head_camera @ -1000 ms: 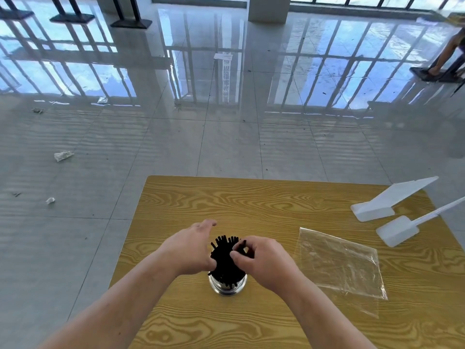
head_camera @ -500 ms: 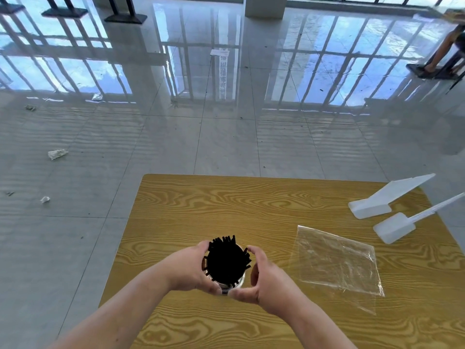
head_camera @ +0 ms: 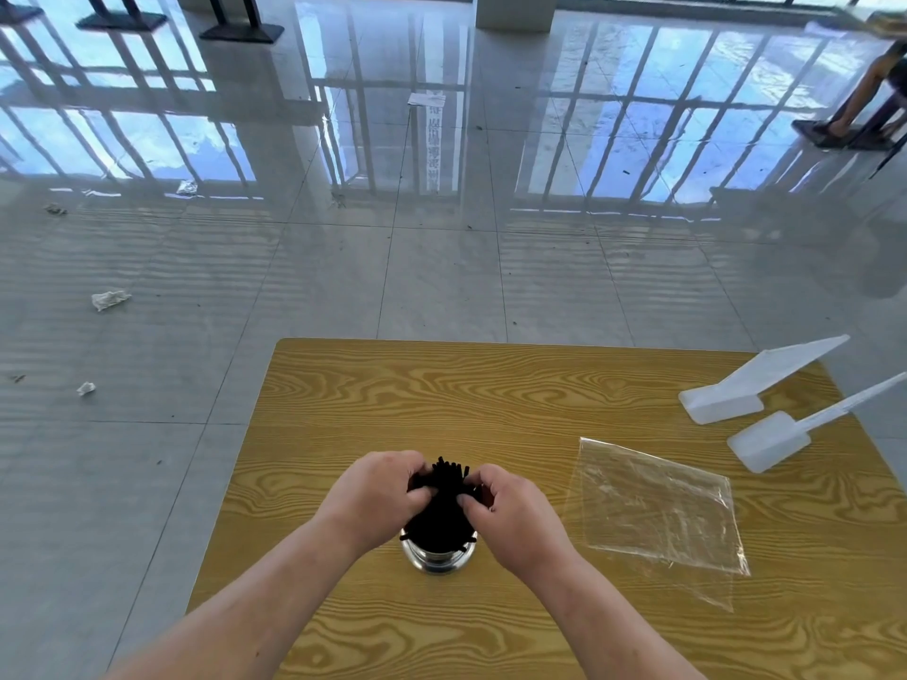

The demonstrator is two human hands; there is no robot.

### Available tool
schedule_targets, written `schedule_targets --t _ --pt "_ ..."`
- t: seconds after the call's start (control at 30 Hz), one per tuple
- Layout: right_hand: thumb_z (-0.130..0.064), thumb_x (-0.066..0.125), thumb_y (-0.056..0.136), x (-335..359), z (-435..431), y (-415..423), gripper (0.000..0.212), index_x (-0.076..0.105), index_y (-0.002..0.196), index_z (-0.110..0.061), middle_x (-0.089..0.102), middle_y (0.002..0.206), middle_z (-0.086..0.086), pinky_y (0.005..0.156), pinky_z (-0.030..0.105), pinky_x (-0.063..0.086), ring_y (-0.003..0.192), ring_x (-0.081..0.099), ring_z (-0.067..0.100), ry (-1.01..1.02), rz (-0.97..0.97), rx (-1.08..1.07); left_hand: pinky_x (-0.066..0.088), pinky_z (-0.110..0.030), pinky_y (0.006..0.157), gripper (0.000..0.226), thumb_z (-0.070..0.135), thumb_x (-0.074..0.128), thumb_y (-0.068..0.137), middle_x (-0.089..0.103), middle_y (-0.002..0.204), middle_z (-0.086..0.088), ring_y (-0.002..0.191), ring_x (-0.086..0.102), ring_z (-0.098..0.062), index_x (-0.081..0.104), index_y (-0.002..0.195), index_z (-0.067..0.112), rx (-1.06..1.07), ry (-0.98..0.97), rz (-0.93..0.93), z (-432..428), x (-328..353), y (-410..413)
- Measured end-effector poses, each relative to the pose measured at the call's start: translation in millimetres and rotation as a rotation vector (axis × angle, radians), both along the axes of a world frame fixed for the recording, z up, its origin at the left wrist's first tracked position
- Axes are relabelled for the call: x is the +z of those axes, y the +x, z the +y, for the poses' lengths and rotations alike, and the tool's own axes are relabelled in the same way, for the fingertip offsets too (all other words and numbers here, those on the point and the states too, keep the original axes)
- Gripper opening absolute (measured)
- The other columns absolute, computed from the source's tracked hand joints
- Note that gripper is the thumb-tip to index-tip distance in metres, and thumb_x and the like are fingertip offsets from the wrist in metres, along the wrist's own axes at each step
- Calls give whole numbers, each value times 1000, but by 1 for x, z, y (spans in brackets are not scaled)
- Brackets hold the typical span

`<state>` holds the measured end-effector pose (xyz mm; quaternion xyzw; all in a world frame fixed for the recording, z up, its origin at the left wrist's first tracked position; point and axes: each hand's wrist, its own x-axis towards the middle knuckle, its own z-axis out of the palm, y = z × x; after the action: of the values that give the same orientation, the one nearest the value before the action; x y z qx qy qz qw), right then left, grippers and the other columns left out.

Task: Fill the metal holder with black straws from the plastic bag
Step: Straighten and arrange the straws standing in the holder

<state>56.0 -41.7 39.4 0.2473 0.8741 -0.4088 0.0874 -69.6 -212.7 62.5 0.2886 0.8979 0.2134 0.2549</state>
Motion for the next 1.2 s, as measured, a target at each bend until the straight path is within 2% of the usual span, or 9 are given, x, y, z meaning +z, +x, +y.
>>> schedule_targets --t 0.2,0.33,0.43,0.7,0.93,1.1,1.2 --pt "-42 70 96 2 1 -7 9 71 102 -37 73 76 -12 54 18 47 66 62 -4 -57 28 -40 51 -21 62 11 41 68 94 71 79 18 73 65 0 76 95 33 -15 -15 39 4 11 -7" --pt "-40 73 95 3 1 -8 8 68 102 -40 72 75 -24 54 16 48 62 62 -4 -108 51 -47 51 -21 61 13 41 68 94 70 78 16 73 65 -3 75 90 31 -54 -35 95 10 28 -13" --pt "-40 73 96 5 -1 -9 14 67 108 -41 71 76 -11 55 16 49 65 62 -4 -107 54 -47 47 -20 59 13 41 69 93 69 77 15 72 64 -3 75 88 30 -91 -50 124 18 43 -15" --pt "-47 72 94 13 2 -6 29 60 121 -46 69 87 -5 60 20 50 66 58 -1 -113 73 -45 57 -27 70 13 37 67 94 73 86 12 80 67 -7 78 94 29 -174 -82 186 33 81 -19" --pt "-53 75 92 21 0 -5 40 59 127 -46 69 95 2 74 33 58 72 58 3 -155 95 -34 50 -20 62 13 39 71 92 70 81 16 75 64 -1 79 89 29 -143 -44 201 31 104 -34" --pt "-59 76 89 25 -5 -8 55 55 139 -50 67 92 -2 69 24 56 70 58 -1 -164 124 -34 43 -15 55 10 38 72 90 68 76 18 69 64 2 74 82 32 -164 -40 183 32 101 -28" --pt "-58 76 90 29 -9 -14 46 54 131 -57 63 85 -10 65 21 51 70 58 -2 -147 127 -6 42 -16 53 16 41 72 89 68 78 17 67 63 1 66 75 37 -165 -33 153 34 96 -21"
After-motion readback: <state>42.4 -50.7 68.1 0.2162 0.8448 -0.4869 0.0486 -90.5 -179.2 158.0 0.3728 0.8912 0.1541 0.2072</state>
